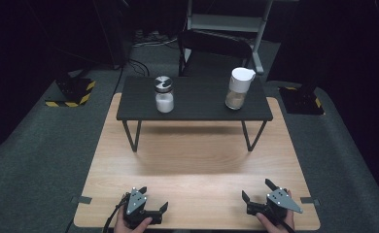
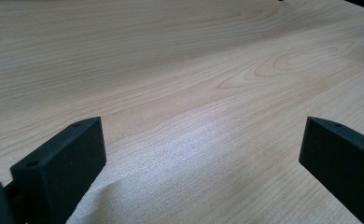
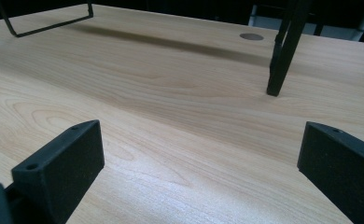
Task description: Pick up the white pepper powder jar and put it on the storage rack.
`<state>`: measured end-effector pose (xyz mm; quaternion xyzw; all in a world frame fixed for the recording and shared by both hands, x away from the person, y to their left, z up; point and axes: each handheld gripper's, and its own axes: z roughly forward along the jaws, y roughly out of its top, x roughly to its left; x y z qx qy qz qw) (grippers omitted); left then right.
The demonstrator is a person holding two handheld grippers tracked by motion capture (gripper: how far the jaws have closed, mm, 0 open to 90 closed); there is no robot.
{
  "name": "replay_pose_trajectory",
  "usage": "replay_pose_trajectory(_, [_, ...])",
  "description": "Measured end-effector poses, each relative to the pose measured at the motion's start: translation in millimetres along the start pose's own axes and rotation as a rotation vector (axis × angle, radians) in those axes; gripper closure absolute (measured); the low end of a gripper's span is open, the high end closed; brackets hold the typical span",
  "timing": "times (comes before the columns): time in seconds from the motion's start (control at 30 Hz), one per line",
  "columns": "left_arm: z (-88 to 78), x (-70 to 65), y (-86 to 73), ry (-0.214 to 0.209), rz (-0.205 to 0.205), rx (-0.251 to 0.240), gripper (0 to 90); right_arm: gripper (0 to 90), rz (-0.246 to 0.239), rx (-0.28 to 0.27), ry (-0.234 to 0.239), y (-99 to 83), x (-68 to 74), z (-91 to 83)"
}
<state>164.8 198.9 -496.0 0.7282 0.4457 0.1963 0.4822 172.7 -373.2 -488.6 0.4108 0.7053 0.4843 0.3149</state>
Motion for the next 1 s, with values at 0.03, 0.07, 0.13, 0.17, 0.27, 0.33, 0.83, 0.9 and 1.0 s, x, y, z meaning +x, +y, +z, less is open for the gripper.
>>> replay_pose_trajectory(0.03, [0.0, 0.6, -0.2, -0.002, -0.003, -0.001, 1.0, 0.4, -0.001, 0.001, 0.003, 0.2, -0.4, 0.1])
replay_pose_trajectory(0.07, [-0.1, 1.3, -0.6, -0.003, -0.011, -0.002, 0.9, 0.4, 0.001, 0.002, 0.004, 0.3, -0.7, 0.3])
replay_pose_trajectory(0.13, [0.0, 1.6, -0.8, -0.001, -0.021, -0.001, 0.9, 0.3, 0.012, 0.001, 0.006, 0.4, -1.2, 0.9])
replay_pose_trajectory(0.17, [0.0, 1.6, -0.8, -0.001, -0.021, -0.001, 0.9, 0.3, 0.012, 0.001, 0.006, 0.4, -1.2, 0.9])
replay_pose_trajectory(0.27, [0.2, 1.2, -0.1, 0.001, -0.019, 0.003, 0.9, 0.4, 0.015, 0.001, 0.010, 0.4, -1.9, 1.0])
replay_pose_trajectory(0.33, [0.3, 1.6, -0.1, -0.002, -0.017, 0.003, 0.9, 0.3, 0.017, -0.001, 0.010, 0.0, -2.2, 0.9])
replay_pose_trajectory(0.83, [1.4, 5.3, 1.3, -0.026, -0.013, 0.015, 0.9, 0.4, 0.017, 0.003, 0.002, 0.6, -0.8, 1.2])
replay_pose_trajectory(0.9, [1.6, 5.6, 2.2, -0.026, -0.013, 0.020, 0.9, 0.4, 0.018, 0.000, 0.001, 0.1, -0.8, 1.0])
replay_pose_trajectory(1.0, [2.0, 6.0, 3.3, -0.028, -0.014, 0.025, 0.9, 0.4, 0.022, -0.006, 0.004, -0.9, -1.6, 0.3])
